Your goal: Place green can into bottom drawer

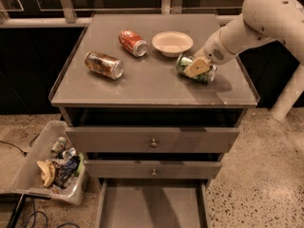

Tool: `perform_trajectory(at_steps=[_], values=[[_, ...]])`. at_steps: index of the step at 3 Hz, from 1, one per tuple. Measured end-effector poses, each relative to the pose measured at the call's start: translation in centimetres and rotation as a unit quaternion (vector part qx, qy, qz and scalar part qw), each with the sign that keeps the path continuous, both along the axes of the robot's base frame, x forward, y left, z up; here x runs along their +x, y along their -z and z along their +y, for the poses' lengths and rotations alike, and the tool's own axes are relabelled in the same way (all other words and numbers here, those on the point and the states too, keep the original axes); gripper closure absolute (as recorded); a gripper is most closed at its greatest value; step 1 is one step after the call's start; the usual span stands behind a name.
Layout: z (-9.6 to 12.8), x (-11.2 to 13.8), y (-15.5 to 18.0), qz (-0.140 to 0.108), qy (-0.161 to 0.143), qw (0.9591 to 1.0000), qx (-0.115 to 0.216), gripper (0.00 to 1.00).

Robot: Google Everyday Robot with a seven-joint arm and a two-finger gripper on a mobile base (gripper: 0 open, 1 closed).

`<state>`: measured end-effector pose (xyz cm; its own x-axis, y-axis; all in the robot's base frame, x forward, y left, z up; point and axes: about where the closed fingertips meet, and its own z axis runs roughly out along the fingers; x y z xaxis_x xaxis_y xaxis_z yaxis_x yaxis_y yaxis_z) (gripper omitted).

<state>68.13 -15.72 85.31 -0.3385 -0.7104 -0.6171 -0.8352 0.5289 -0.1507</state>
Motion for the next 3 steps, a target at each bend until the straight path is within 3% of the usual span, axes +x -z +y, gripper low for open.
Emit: perform_trajectory(at_steps=[1,3], values=[[-0.5,-1.5,-1.0,-0.009,-0.015,0.9998,0.001,1.0],[-3.4,-7.9,-4.9,-0.035,-0.045,0.9982,0.02,1.0]])
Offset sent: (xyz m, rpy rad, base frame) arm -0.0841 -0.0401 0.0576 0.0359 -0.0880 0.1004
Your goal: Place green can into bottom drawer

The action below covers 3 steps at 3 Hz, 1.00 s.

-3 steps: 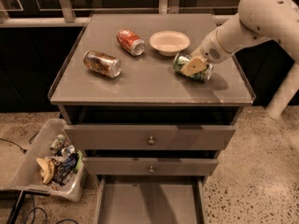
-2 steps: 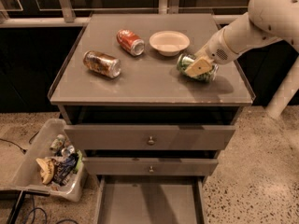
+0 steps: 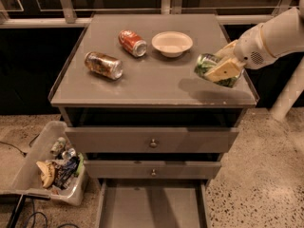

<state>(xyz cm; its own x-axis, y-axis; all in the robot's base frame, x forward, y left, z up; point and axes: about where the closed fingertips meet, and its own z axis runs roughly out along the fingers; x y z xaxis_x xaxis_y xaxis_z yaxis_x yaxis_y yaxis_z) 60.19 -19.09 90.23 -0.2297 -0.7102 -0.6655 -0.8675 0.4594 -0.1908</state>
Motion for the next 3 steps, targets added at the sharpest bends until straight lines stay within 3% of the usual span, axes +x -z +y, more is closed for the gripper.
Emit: perform_trajectory(at_steps=[1,2,3], values=[[-0.8,-4.2,-1.4,-0.023,-0.011,0.9997,0.007,1.0],[-0.7,-8.7,0.2,-0.025,-0.022,0.9991,0.026,1.0],[1.4,-12.8,4.2,0.008,-0.034,0.9974,0.063,1.0]])
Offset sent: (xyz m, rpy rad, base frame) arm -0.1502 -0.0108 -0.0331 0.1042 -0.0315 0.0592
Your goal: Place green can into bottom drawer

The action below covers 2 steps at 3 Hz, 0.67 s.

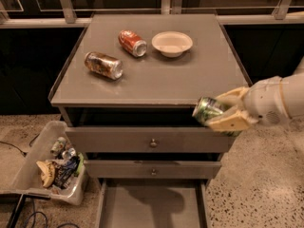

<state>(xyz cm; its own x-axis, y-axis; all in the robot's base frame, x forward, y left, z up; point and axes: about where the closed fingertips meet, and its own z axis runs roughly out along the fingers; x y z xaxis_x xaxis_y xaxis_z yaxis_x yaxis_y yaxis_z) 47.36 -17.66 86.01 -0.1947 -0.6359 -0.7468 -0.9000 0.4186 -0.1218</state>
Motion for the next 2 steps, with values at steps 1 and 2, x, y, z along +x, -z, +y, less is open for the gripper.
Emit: perform_trajectory(at_steps=[1,2], values=[[1.11,-1.85,3.42,0.04,-0.001,0.9992,0.004,1.0],[1.22,-2.04,3.68,0.044,-0.002,0.999,0.004,1.0]])
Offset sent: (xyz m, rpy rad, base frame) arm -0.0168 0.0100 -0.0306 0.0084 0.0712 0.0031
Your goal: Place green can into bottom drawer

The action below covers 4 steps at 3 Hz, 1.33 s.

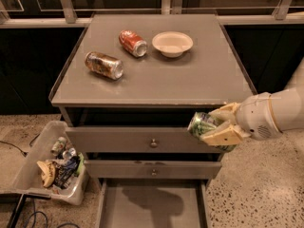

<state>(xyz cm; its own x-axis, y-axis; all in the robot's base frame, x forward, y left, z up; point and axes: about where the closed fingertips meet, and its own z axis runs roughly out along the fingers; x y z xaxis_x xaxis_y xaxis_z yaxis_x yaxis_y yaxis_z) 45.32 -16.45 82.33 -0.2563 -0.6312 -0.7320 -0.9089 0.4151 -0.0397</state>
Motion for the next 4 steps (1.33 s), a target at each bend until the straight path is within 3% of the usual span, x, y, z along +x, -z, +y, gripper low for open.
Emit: perform_trajectory(at_steps=[1,3,4], values=[[1.2,-0.2,1.0,0.012,-0.01,0.9999,0.002,1.0],[6.1,-1.9,9.2,0.061,-0.028,0.9973,0.029,1.0],[7.4,-2.1,12.5,0.049,-0.015,0.9977,0.045,1.0]])
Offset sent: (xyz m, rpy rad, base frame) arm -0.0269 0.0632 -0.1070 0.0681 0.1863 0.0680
